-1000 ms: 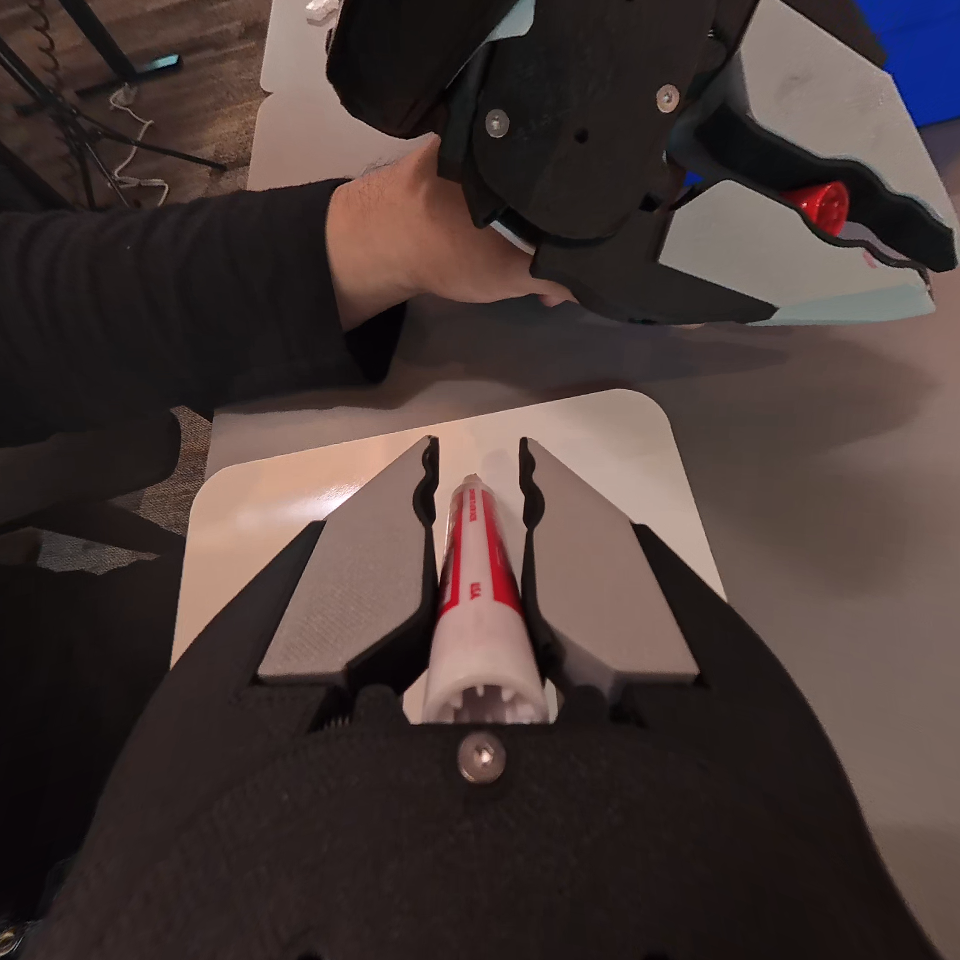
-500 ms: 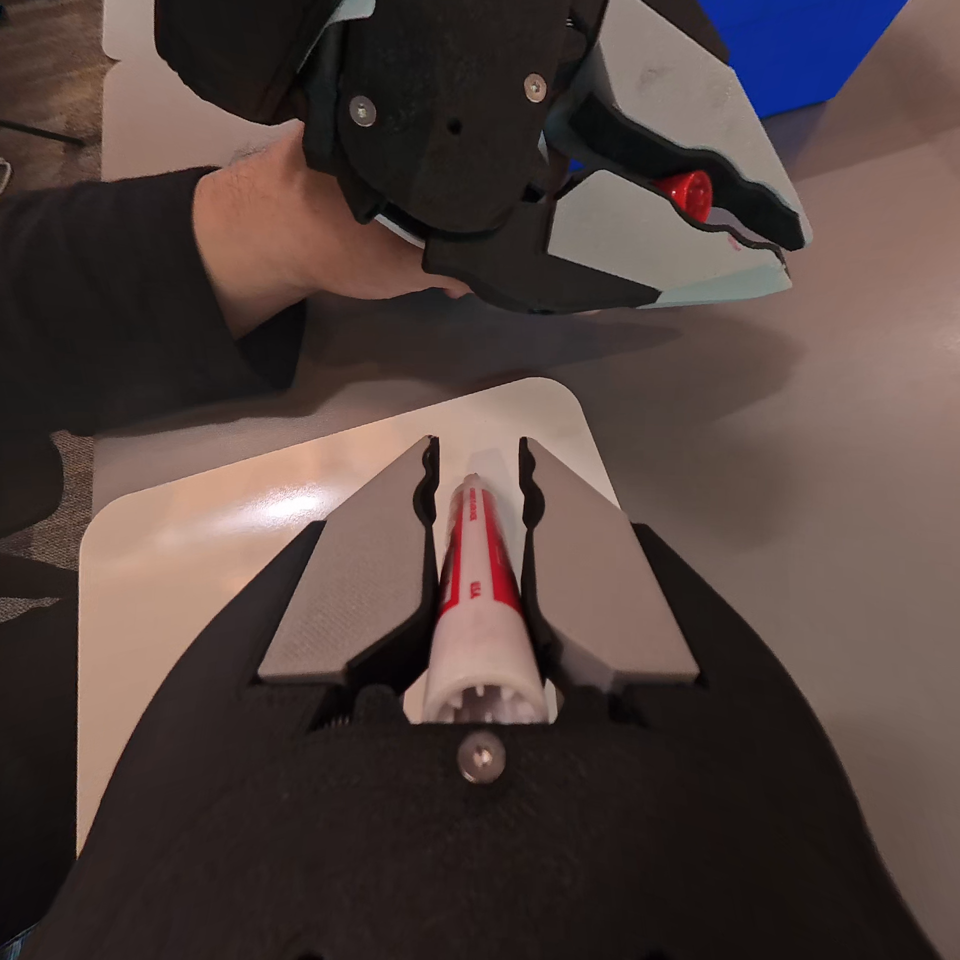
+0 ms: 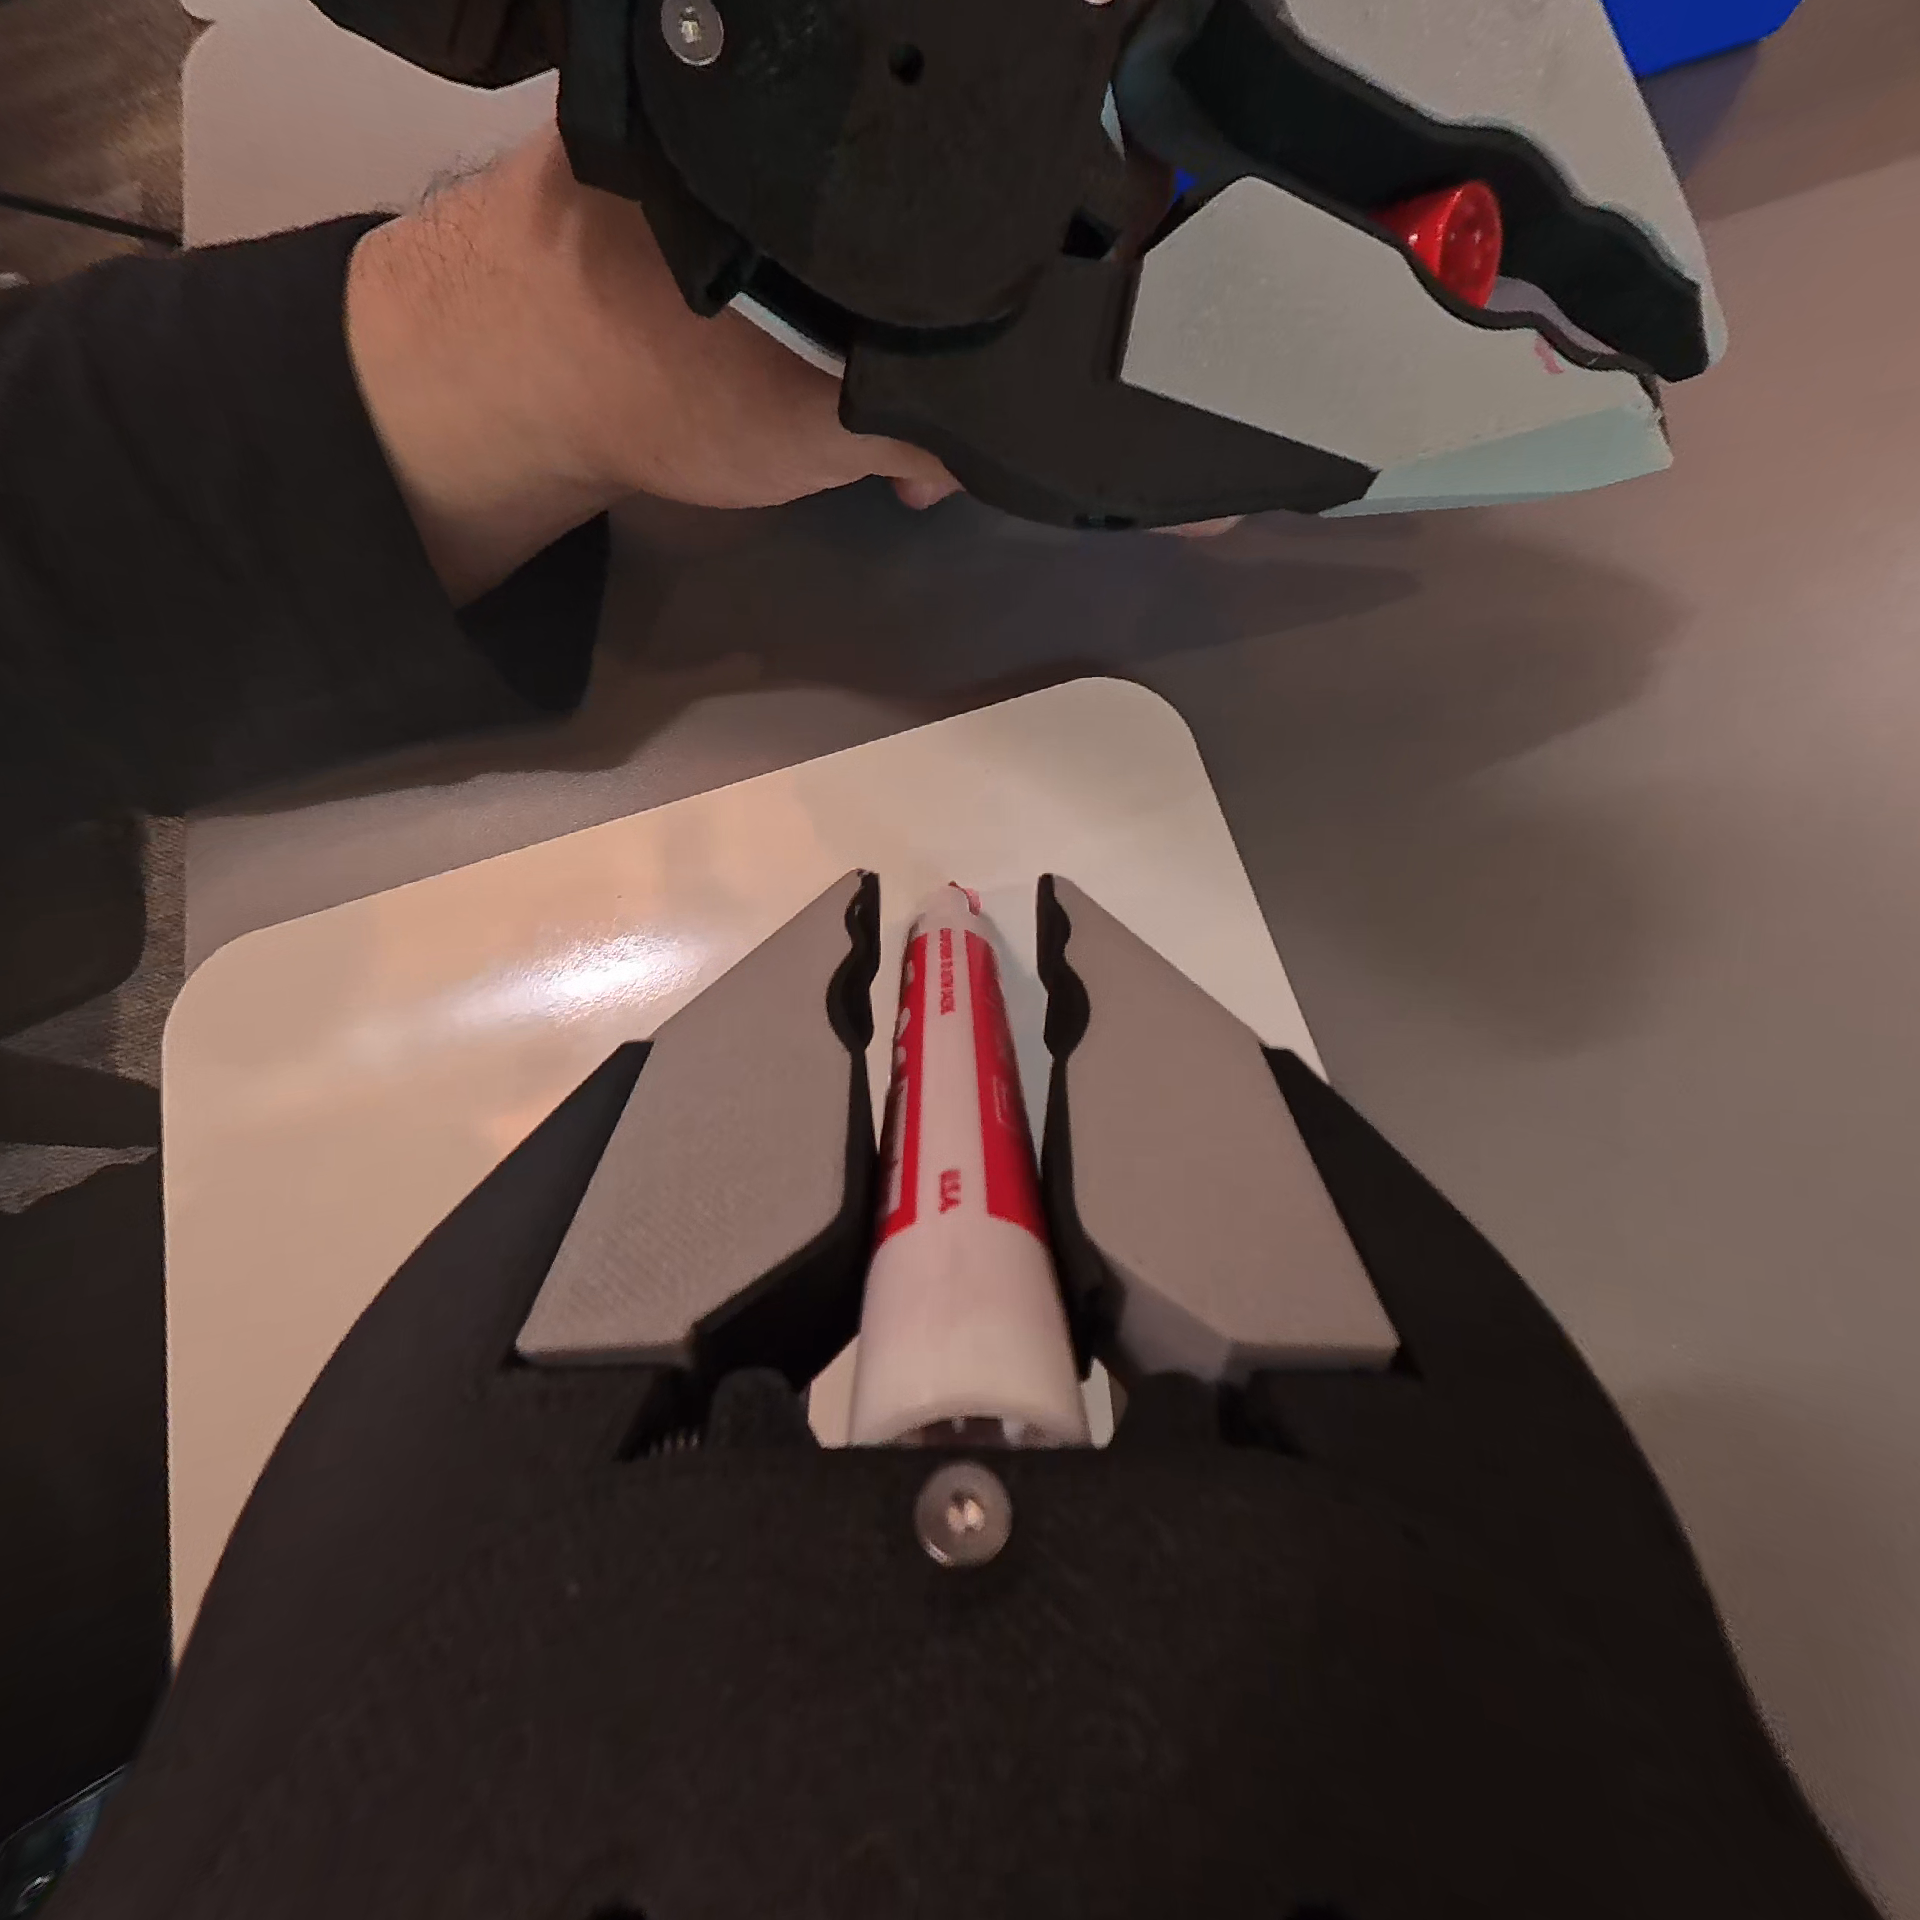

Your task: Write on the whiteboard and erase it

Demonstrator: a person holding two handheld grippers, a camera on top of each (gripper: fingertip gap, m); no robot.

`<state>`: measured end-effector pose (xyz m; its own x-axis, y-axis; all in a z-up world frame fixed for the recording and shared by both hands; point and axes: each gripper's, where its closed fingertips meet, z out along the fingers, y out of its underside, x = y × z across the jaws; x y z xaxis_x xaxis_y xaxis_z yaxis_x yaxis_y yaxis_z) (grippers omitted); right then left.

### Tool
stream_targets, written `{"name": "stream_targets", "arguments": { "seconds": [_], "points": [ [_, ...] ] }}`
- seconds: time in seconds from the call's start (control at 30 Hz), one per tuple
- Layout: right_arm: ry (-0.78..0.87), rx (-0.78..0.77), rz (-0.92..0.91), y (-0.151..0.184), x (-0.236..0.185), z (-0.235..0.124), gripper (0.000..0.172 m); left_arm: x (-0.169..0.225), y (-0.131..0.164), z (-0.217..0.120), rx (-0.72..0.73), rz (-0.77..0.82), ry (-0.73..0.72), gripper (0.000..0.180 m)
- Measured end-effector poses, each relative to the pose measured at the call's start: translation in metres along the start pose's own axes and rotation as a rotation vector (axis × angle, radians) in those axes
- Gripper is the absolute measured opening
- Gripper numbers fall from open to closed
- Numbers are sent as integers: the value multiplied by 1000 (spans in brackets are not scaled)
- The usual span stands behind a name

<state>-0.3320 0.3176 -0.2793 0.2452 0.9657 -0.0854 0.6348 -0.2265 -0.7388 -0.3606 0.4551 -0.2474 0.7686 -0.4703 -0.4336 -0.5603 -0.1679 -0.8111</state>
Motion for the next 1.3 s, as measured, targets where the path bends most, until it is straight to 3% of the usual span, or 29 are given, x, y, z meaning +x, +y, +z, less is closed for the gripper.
{"name": "stream_targets", "arguments": {
  "seconds": [0.7, 1.3],
  "points": [
    [13, -9, 39, -2, 6, -1, 29, 1, 0, 1, -4, 7, 2, 8],
    [-95, -85, -17, 19, -32, -10, 29, 0, 0, 1, -4, 4, 1, 8]
  ]
}}
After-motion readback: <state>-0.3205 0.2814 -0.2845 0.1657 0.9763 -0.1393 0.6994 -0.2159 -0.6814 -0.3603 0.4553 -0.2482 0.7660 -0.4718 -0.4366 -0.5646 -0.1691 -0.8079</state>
